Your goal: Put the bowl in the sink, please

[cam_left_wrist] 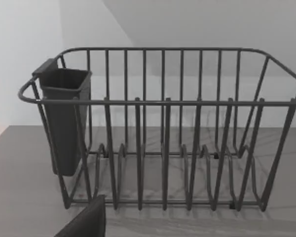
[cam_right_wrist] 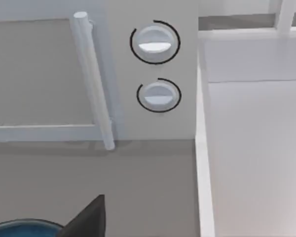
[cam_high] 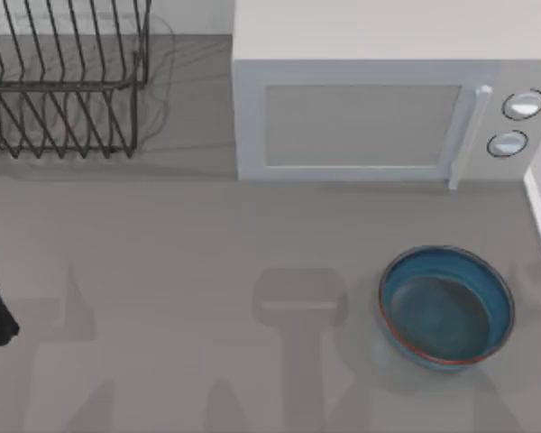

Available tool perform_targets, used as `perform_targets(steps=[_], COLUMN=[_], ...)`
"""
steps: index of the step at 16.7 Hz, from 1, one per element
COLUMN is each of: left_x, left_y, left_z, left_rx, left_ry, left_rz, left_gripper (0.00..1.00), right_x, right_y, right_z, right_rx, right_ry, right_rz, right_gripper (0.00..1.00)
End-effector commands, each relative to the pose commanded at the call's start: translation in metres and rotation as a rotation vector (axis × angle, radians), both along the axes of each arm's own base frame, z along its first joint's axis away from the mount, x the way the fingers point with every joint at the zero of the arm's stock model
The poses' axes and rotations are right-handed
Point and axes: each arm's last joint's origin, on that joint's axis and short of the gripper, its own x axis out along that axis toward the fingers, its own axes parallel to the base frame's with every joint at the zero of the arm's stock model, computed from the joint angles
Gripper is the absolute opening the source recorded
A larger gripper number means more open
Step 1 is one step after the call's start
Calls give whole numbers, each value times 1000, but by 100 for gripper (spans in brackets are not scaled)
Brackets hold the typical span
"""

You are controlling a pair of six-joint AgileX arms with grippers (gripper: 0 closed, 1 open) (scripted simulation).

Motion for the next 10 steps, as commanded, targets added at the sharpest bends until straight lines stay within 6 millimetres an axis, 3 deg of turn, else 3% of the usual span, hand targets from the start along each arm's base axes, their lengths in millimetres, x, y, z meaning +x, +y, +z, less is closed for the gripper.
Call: perform_targets(steps=[4,10], left_x=[0,0], left_y=[0,0], left_z=[0,0], left_rx=[0,0], left_ry=[0,0], left_rz=[0,0], left_gripper=[100,100], right_x=[41,114], right_y=[15,52], right_z=[24,29], right_rx=[15,-29], right_ry=[397,921], right_rz=[28,25], right_gripper=[100,100])
